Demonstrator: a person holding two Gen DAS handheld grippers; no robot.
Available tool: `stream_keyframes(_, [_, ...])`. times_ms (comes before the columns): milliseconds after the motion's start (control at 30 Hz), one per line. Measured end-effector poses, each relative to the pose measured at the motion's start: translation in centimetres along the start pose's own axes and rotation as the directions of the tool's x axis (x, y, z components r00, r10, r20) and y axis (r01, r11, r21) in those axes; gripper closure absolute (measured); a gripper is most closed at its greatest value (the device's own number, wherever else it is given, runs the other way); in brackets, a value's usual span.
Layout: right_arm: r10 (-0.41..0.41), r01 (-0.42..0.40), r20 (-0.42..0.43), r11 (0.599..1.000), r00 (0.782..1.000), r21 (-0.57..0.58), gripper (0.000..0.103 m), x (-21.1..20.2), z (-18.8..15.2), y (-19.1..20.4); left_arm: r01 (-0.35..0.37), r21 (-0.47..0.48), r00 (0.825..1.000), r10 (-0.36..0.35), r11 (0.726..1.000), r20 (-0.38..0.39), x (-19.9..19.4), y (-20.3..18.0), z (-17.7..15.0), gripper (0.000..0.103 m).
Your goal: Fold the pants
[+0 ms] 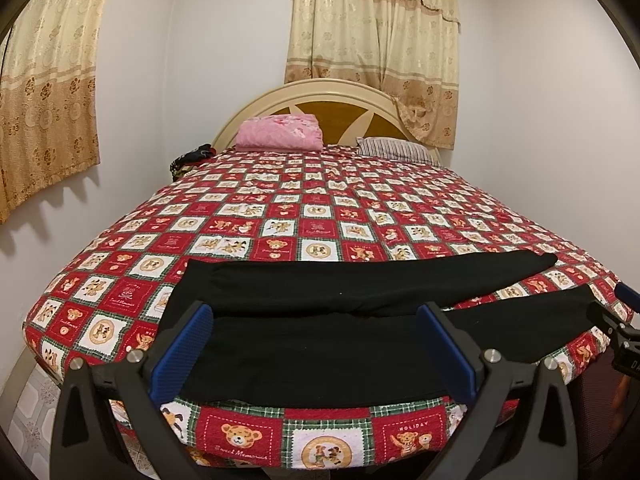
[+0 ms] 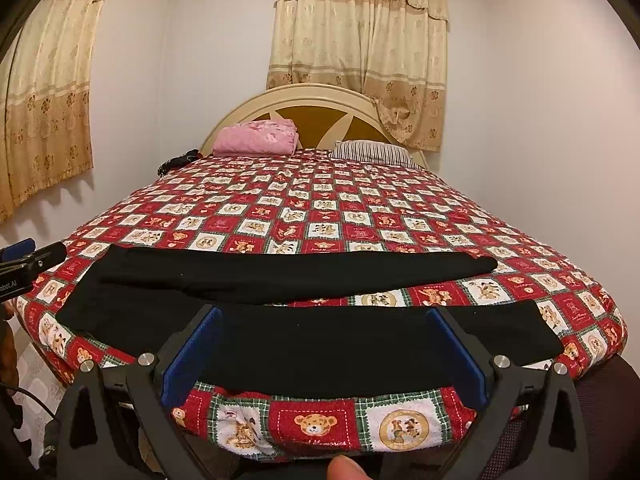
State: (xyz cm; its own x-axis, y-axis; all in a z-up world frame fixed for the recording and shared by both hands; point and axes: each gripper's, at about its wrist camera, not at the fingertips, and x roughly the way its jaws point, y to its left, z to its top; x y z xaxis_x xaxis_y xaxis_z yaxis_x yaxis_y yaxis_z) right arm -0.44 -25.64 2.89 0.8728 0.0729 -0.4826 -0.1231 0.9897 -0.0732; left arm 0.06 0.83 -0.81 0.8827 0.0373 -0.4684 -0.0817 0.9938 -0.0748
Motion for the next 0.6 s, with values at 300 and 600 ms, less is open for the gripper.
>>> stream_keyframes(300, [-0.001, 0.001, -0.005, 1.000, 1.000, 0.002, 0.001, 0.1, -0.1, -0.1, 0.000, 0.000, 1.000, 0.000, 1.000, -0.005, 0.1, 0.6, -0.2, 0.000])
stream_keyframes(600, [-0.005, 0.005, -0.019, 1.000, 1.000, 0.000, 0.001, 0.6, -0.3, -0.3, -0.008, 0.004, 1.000, 0.008, 1.000, -0.022, 0.7, 0.6, -0.6, 0.000])
